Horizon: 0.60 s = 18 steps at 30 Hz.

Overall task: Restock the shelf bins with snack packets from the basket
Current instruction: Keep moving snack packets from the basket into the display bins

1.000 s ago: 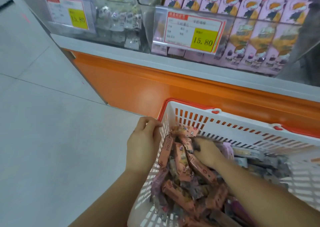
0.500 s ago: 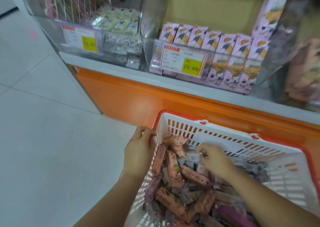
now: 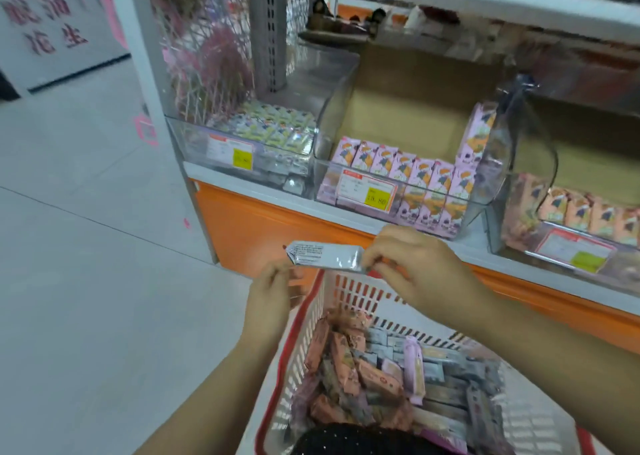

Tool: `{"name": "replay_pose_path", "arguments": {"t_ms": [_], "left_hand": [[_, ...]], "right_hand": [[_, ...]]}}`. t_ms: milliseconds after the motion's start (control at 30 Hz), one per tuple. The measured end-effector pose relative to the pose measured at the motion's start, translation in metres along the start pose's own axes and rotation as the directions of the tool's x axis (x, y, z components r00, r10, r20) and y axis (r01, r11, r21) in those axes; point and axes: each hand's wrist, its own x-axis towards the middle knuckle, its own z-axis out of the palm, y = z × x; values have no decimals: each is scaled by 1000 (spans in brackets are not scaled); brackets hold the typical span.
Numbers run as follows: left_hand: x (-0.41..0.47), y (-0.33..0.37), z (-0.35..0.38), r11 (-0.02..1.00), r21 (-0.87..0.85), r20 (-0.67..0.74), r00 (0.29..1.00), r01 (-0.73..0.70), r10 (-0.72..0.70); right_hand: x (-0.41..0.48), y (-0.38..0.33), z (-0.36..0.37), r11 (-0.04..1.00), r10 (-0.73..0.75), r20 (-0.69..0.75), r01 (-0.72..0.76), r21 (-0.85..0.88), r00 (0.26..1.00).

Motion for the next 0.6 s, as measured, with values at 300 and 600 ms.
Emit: {"name": "replay_pose_path", "arguments": {"t_ms": [300, 600], "left_hand": [[-29, 77, -50, 975, -158, 345, 934, 154, -92], [-54, 110, -61, 994, -38, 241, 965, -98, 105]], "right_hand": [[33, -8, -2, 928, -320, -152, 278, -246, 935], [53, -39, -29, 890, 99, 70, -120, 439, 993]]}}
